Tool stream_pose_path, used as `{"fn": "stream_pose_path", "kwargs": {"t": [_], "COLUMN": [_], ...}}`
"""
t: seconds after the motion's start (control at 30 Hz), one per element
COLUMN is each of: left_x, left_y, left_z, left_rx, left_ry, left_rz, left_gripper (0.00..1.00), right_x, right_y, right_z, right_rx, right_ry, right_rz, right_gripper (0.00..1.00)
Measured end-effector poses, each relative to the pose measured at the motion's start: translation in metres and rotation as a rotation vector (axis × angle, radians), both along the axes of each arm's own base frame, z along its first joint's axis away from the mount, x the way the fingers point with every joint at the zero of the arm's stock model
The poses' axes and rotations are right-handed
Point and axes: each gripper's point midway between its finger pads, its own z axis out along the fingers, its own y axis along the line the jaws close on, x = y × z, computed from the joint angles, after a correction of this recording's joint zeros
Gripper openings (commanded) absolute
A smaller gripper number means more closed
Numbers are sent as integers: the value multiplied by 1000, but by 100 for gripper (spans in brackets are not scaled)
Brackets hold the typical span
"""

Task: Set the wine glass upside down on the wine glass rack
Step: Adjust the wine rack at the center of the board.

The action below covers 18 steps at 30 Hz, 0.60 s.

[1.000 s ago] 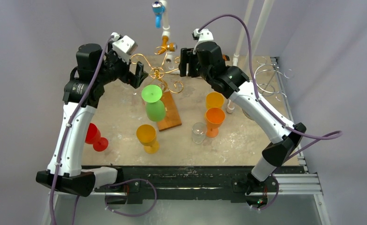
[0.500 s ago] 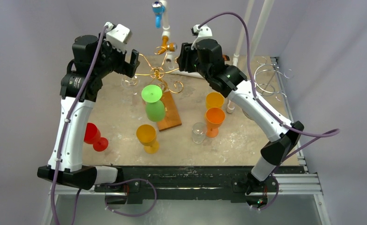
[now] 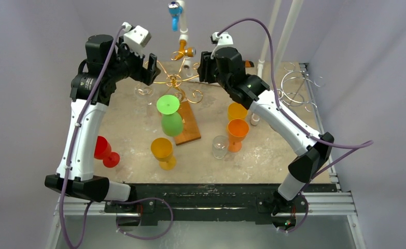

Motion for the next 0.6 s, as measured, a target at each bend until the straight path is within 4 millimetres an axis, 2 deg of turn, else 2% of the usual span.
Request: {"fn": "stream_pose_path", "kwargs": {"t": [0.07,0.2,0.27,0.43,0.6], "left_x": [-4,-11,-16,-25,-19], "left_y": [-5,-19,-30,-60,-65], "left_z": [3,2,-1,-11,-21], "left_rx": [-20,-40,-39,-30,-17], "left_ry": [0,17,30,63,89], "left_rz": [-28,-82,-118,-198,-202], "left_gripper": [78,77,77,76,73], "right_x": [0,1,1,4,5], "right_y": [0,0,0,-2,-3], "right_z": [1,1,2,4,3], "right_rx": [1,-3,0,9,25], "right_ry": [-3,-7,-12,-17,-23], "right_rz": [-1,1,-1,-13,-22], "right_gripper": [44,23,18,10,6]}}
